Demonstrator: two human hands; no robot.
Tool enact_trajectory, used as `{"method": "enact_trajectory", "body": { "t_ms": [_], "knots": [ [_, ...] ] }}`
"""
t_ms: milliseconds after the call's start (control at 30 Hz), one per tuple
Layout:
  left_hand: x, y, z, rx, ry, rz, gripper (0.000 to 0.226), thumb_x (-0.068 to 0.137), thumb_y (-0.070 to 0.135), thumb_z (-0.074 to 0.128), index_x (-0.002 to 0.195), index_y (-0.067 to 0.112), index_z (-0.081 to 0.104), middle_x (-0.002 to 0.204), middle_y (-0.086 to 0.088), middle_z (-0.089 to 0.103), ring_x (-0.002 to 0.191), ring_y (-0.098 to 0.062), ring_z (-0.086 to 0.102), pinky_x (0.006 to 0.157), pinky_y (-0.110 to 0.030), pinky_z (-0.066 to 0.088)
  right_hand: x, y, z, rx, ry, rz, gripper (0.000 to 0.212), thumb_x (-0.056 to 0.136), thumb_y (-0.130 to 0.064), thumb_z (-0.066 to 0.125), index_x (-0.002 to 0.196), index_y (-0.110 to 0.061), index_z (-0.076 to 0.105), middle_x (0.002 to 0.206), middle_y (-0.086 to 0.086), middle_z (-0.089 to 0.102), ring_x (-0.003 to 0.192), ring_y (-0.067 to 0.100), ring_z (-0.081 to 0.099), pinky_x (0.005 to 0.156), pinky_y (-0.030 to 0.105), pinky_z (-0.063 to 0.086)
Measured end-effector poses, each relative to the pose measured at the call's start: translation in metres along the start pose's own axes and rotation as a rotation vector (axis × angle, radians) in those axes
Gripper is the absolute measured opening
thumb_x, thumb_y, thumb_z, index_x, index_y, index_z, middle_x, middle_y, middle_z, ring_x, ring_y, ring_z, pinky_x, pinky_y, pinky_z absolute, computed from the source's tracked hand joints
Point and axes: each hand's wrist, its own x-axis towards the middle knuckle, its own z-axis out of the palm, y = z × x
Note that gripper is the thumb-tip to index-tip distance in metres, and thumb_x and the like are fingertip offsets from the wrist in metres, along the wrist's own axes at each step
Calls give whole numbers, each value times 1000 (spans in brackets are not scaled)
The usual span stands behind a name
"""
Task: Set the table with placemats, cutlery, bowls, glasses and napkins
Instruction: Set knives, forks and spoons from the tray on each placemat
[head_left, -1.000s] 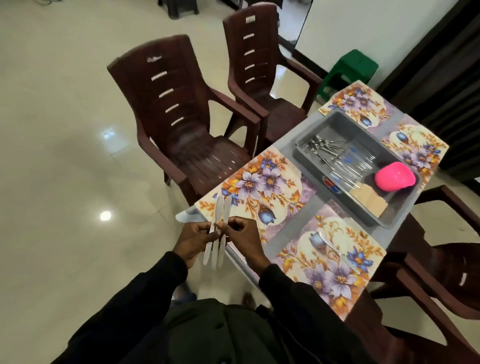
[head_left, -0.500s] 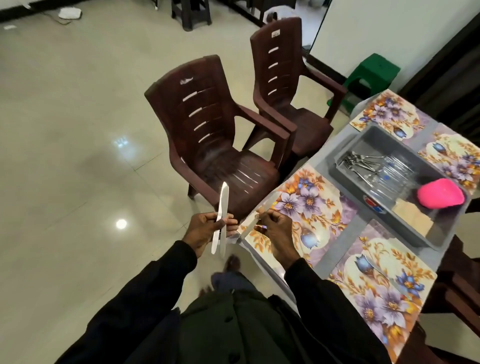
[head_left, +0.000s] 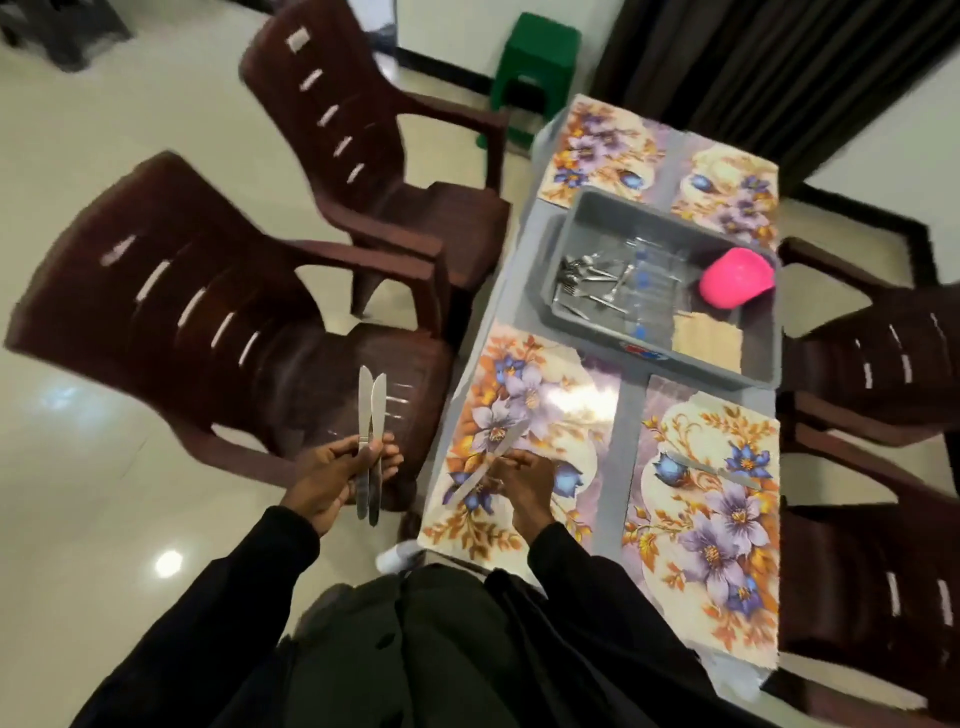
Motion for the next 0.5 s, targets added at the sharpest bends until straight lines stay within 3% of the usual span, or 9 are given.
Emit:
{"method": "enact_trajectory", "body": {
  "t_ms": [100, 167, 233, 300, 400, 500],
  "knots": [
    [28, 12, 18, 39, -36, -29, 34, 84, 12, 71, 114, -4, 70, 112, -22, 74, 103, -33, 73, 89, -38, 62, 8, 8, -14, 152, 136, 105, 24, 76, -3, 71, 59, -20, 71, 72, 15, 69, 71, 33, 67, 71, 53, 58],
    [43, 17, 31, 67, -63, -78, 35, 82, 12, 73, 113, -3, 70, 111, -22, 74, 99, -30, 75, 83, -35, 63, 4, 7, -23, 184, 242, 147, 23, 75, 0, 70, 58, -16, 68, 69, 14, 68, 71, 34, 69, 69, 54, 60],
    [57, 19, 42, 106, -88, -136, 35, 83, 12, 73, 114, -3, 71, 110, -21, 75, 100, -31, 74, 87, -38, 62, 2, 14, -28, 176, 332, 158, 21, 71, 0, 71, 54, -10, 62, 62, 14, 63, 59, 20, 64, 54, 38, 59],
    [69, 21, 49, 147, -117, -177, 30, 88, 11, 70, 115, -3, 71, 113, -22, 74, 101, -31, 74, 89, -39, 62, 5, 29, -28, 171, 383, 200, 29, 72, 9, 70, 53, -6, 53, 57, 8, 51, 50, 10, 47, 46, 24, 43],
    [80, 23, 59, 181, -133, -254, 22, 95, 6, 64, 114, -3, 70, 112, -22, 74, 99, -30, 73, 80, -36, 64, 24, 82, -23, 151, 442, 302, 20, 66, -8, 75, 53, -8, 60, 52, 5, 59, 55, 17, 57, 55, 37, 55],
    [88, 30, 63, 265, -157, -264, 20, 95, 5, 64, 112, -3, 71, 112, -23, 74, 103, -33, 70, 87, -39, 62, 36, 108, -20, 166, 493, 364, 16, 63, -20, 75, 65, -6, 68, 66, 10, 71, 72, 23, 74, 62, 51, 62]
  ]
}}
